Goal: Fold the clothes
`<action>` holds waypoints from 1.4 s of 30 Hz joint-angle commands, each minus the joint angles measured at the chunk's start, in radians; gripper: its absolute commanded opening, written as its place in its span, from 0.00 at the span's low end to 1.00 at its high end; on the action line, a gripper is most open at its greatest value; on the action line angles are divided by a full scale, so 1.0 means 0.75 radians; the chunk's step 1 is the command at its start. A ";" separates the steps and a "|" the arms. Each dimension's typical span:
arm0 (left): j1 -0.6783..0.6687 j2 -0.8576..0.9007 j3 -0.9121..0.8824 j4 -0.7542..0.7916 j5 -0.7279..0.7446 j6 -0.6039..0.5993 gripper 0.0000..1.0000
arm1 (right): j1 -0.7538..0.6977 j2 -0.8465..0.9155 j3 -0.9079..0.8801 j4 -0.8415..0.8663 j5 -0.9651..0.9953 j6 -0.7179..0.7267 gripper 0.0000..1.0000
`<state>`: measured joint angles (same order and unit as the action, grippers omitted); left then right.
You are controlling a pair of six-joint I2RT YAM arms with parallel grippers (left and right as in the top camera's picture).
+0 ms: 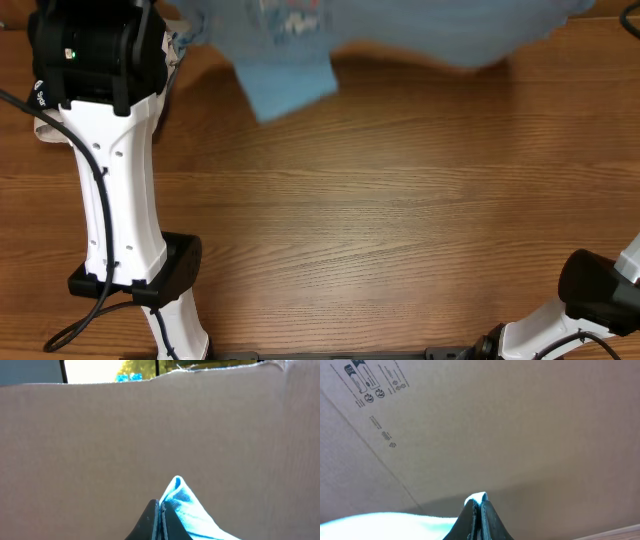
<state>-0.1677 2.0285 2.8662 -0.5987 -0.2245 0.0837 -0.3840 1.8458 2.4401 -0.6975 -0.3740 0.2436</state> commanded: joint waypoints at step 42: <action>0.046 -0.302 -0.023 -1.454 0.341 -0.201 0.04 | -0.308 -0.186 0.019 -1.217 -0.295 -0.372 0.04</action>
<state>-0.1356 1.8141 2.8578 -1.6909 -0.0097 -0.0532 -0.5972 1.7096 2.4477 -1.5929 -0.5884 0.0212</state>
